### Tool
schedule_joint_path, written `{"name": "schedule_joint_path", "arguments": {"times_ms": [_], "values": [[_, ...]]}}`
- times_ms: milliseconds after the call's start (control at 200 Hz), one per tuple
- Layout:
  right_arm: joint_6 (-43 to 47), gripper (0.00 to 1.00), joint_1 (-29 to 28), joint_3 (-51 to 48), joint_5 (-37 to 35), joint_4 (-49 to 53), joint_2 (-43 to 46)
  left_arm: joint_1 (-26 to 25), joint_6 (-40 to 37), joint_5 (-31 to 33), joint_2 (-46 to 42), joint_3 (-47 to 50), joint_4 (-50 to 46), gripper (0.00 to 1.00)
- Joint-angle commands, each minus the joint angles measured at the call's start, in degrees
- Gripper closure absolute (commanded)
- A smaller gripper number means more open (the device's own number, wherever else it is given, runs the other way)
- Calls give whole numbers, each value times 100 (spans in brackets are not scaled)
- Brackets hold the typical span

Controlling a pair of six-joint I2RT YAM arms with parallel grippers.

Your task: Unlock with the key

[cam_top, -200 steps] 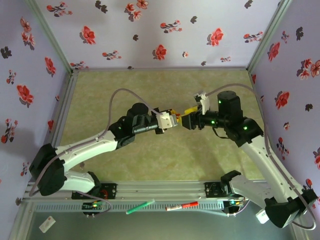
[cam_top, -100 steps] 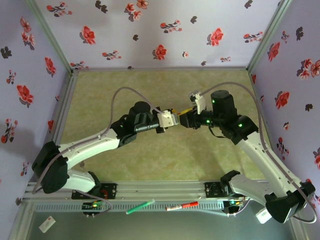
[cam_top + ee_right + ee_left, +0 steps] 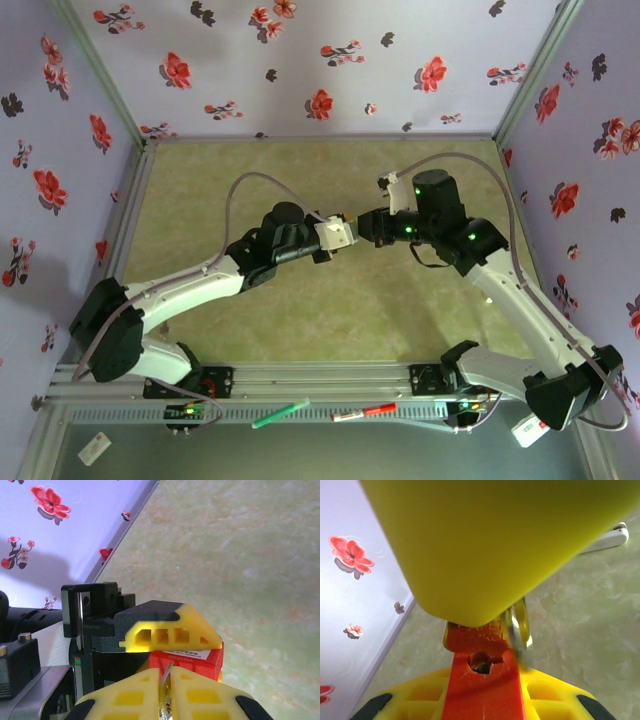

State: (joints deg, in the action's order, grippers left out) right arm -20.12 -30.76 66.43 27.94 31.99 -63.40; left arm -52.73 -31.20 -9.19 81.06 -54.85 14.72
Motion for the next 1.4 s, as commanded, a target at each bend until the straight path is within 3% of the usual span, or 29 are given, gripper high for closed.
{"name": "schedule_joint_path", "arguments": {"times_ms": [0, 145, 250, 375, 480, 545, 785, 955, 1155, 1395], "values": [[-500, 84, -17, 148, -271, 194, 11, 74, 276, 8, -37, -143, 599, 100], [-628, 52, 0, 211, -565, 356, 89, 128, 326, -38, -68, -105, 554, 100], [-763, 38, 148, 405, -874, 740, 125, 305, 693, -276, -165, -57, 543, 100], [-1081, 30, 922, 353, -995, 959, 376, 948, 2175, -1007, -317, 13, 901, 100], [-1342, 25, 1457, -317, -332, -43, 913, 1544, 4096, -1811, -263, 246, 2014, 100], [-1504, 24, 1473, -792, 100, -867, 1127, 1642, 4761, -2044, -214, 325, 2470, 100], [-2503, 29, 1251, -2108, 985, -3994, 1117, 1705, 5856, -2516, -144, 346, 3247, 100], [-1985, 32, 675, -2112, 771, -4288, 796, 1696, 6147, -2671, -117, 375, 3469, 100], [-2139, 36, 273, -2206, 823, -5107, 286, 1622, 6187, -2814, -73, 304, 3449, 100], [-1900, 38, 105, -2150, 653, -4746, 166, 1608, 6050, -2823, -116, 274, 3360, 100]]}}
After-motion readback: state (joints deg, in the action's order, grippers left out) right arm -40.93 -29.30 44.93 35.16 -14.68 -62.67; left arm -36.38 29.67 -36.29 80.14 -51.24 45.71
